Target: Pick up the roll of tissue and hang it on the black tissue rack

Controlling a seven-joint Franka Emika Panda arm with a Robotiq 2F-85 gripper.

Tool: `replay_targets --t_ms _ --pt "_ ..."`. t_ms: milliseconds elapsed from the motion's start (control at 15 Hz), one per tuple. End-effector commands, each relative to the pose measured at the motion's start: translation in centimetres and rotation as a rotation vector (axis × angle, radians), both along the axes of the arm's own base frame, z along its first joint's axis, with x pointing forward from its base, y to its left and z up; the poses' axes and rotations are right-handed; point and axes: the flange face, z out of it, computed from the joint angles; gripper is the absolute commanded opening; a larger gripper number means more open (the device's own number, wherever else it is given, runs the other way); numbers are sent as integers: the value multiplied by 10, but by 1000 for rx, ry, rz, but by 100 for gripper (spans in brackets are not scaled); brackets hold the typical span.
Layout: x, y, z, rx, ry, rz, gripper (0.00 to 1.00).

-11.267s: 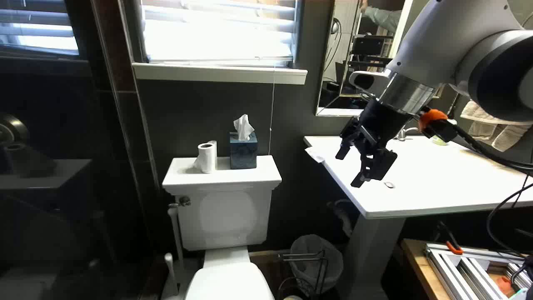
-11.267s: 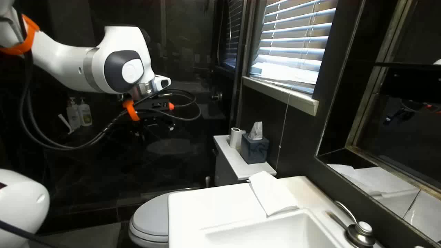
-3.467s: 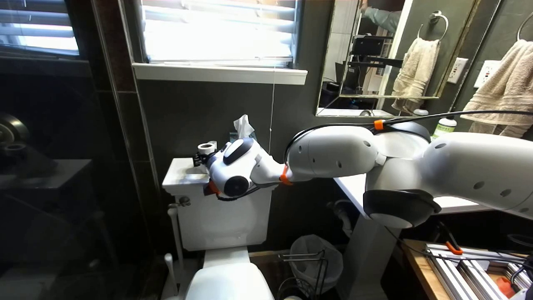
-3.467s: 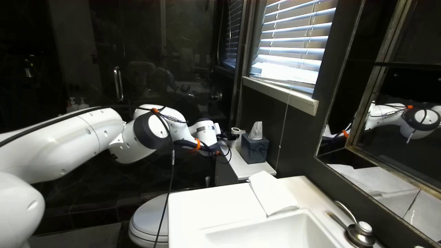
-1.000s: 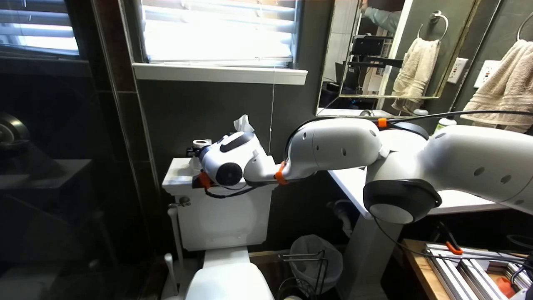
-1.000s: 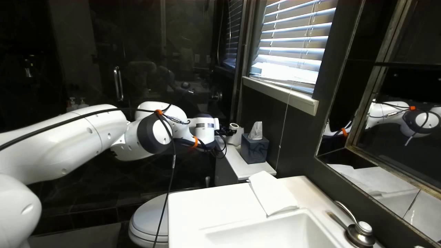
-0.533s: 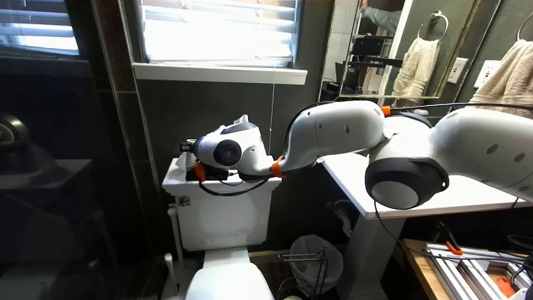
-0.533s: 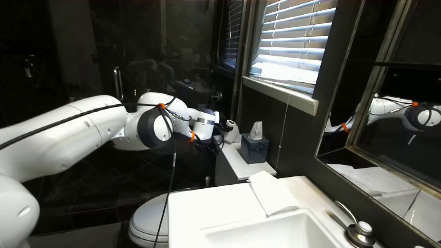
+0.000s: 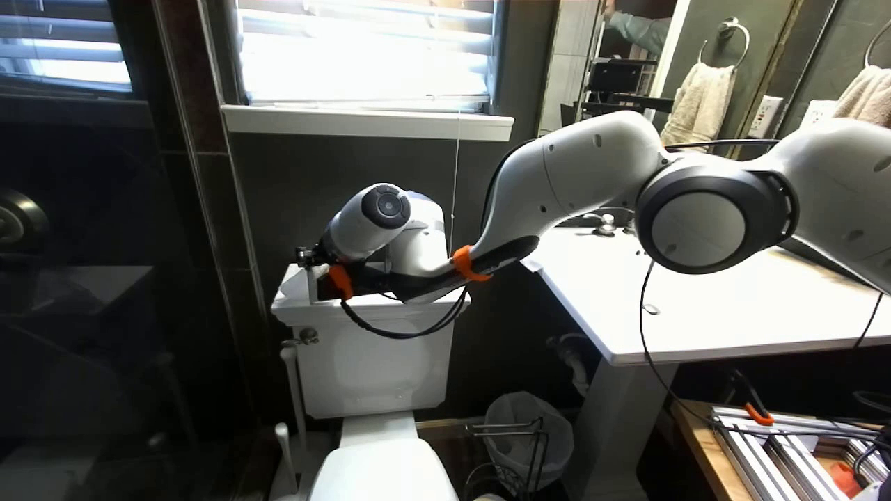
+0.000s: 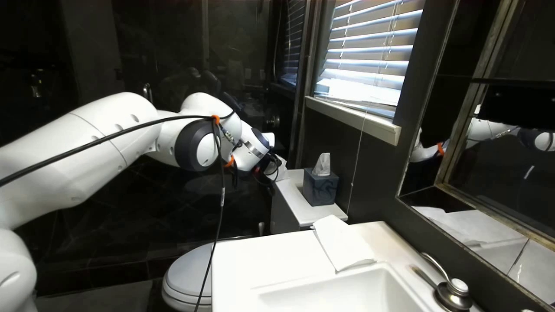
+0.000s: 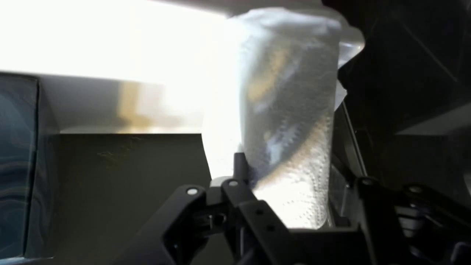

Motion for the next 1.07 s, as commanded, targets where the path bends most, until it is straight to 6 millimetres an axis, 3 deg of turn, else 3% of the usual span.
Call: replay_targets --t_ms 0,467,733,1000 --pt "-22 13 18 78 156 76 50" --pt "-74 27 43 185 471 137 41" --pt "-105 19 55 287 628 140 36" --pt "-129 13 70 303 730 177 17"
